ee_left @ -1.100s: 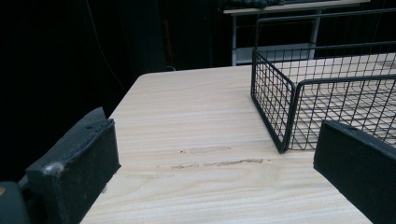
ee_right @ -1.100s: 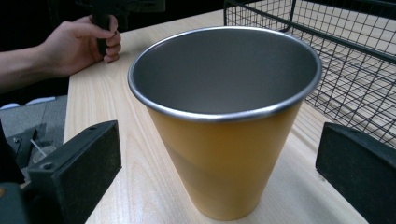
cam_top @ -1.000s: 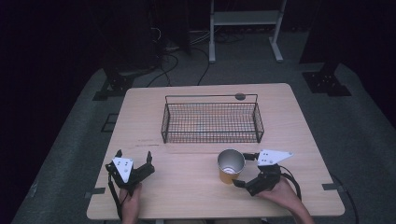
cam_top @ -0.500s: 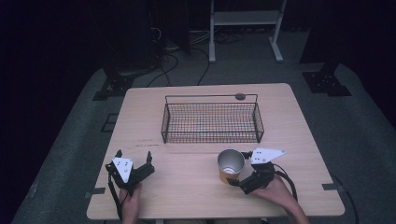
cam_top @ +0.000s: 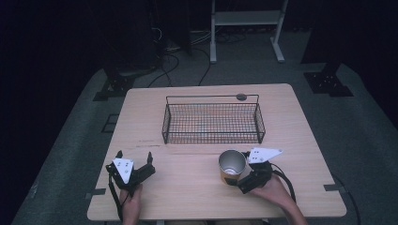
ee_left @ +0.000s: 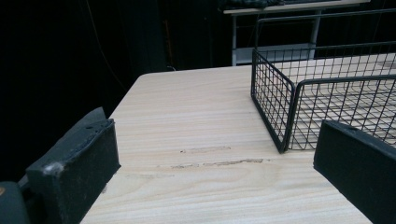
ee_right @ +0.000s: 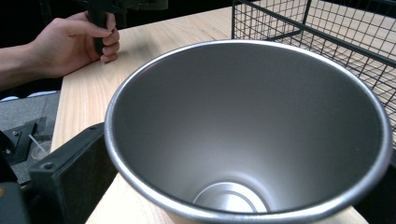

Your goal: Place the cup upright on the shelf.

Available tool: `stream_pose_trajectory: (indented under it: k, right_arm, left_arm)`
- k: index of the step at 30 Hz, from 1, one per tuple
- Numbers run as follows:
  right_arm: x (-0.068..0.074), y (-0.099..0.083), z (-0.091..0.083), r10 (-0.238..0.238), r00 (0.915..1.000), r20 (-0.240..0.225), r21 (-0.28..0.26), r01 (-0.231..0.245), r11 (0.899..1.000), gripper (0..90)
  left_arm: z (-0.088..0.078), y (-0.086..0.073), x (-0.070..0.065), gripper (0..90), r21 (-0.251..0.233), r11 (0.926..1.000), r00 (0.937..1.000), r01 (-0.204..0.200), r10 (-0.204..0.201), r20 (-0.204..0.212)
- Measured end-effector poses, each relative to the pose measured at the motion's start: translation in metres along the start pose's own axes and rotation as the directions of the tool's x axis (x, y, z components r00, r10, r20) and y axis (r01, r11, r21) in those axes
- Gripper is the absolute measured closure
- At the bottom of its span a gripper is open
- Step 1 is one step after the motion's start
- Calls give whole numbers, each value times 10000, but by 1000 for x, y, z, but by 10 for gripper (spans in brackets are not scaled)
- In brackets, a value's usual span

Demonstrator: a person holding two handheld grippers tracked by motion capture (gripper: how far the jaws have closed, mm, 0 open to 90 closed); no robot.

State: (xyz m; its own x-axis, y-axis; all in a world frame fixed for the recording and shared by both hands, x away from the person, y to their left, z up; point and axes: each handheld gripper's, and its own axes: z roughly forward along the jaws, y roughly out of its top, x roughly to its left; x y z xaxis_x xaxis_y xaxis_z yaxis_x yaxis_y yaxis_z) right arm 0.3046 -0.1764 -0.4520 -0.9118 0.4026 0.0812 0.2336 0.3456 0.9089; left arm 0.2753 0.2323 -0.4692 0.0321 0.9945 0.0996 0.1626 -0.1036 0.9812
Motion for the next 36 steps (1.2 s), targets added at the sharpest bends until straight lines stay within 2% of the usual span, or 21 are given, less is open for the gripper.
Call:
stream_pose_trajectory:
  k: [10, 11, 12, 13, 30, 36]
  right_arm:
    - [-3, 6, 0, 10, 10000, 48, 1, -10, 10000, 0]
    - [-3, 6, 0, 16, 10000, 38, -1, -16, 10000, 37]
    - [-3, 6, 0, 16, 10000, 38, -1, -16, 10000, 37]
    - [-4, 7, 0, 6, 10000, -2, -45, -6, 10000, 103]
    - [-5, 10, 0, -3, 10000, -41, 70, 3, 10000, 122]
    - [-7, 11, -4, 95, 10000, -8, -124, -95, 9999, 123]
  left_arm:
    - [0, 0, 0, 0, 0, 10000, 10000, 1, -1, -3]
    - [0, 0, 0, 0, 0, 10000, 10000, 1, -1, -3]
    - [0, 0, 0, 0, -2, 10000, 10000, -2, 2, 0]
    - [0, 0, 0, 0, -2, 10000, 10000, -3, 3, 2]
    - [0, 0, 1, 0, -10, 10000, 10000, 52, -52, 26]
    - [0, 0, 1, 0, -5, 10000, 10000, 37, -37, 40]
